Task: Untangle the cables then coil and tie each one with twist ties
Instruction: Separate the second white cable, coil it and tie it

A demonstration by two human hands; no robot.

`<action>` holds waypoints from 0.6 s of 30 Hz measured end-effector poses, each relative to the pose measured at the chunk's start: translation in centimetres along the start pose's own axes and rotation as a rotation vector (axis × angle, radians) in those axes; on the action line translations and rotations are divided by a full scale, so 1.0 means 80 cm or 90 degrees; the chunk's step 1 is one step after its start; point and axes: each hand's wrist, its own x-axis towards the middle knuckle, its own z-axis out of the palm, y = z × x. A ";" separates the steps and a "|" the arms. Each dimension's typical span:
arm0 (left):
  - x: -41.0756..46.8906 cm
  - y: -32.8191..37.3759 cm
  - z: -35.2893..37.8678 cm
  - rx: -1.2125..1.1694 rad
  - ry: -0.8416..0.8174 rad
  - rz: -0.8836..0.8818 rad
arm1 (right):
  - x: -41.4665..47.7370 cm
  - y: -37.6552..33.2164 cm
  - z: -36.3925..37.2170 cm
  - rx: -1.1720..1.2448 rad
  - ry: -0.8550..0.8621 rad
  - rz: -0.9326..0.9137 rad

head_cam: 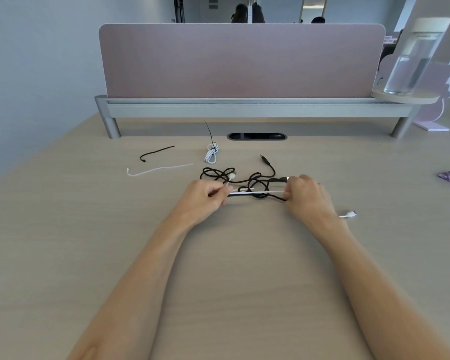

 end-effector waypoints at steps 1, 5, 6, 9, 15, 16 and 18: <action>0.001 -0.002 0.001 0.053 0.013 0.020 | 0.000 0.001 0.002 -0.006 -0.014 -0.009; 0.004 -0.010 0.010 0.201 0.030 0.084 | -0.008 -0.016 0.011 0.086 0.019 -0.111; 0.005 -0.013 0.012 0.211 0.029 0.103 | -0.009 -0.023 0.014 0.130 0.041 -0.141; 0.007 -0.014 0.015 0.206 0.009 0.173 | -0.015 -0.044 0.026 0.219 0.082 -0.231; 0.006 -0.020 0.017 0.253 -0.019 0.195 | -0.011 -0.048 0.026 0.228 0.052 -0.206; 0.007 -0.022 0.018 0.264 -0.021 0.190 | -0.012 -0.047 0.023 0.218 0.066 -0.180; 0.008 -0.025 0.018 0.277 -0.023 0.176 | -0.013 -0.047 0.019 0.165 0.086 -0.148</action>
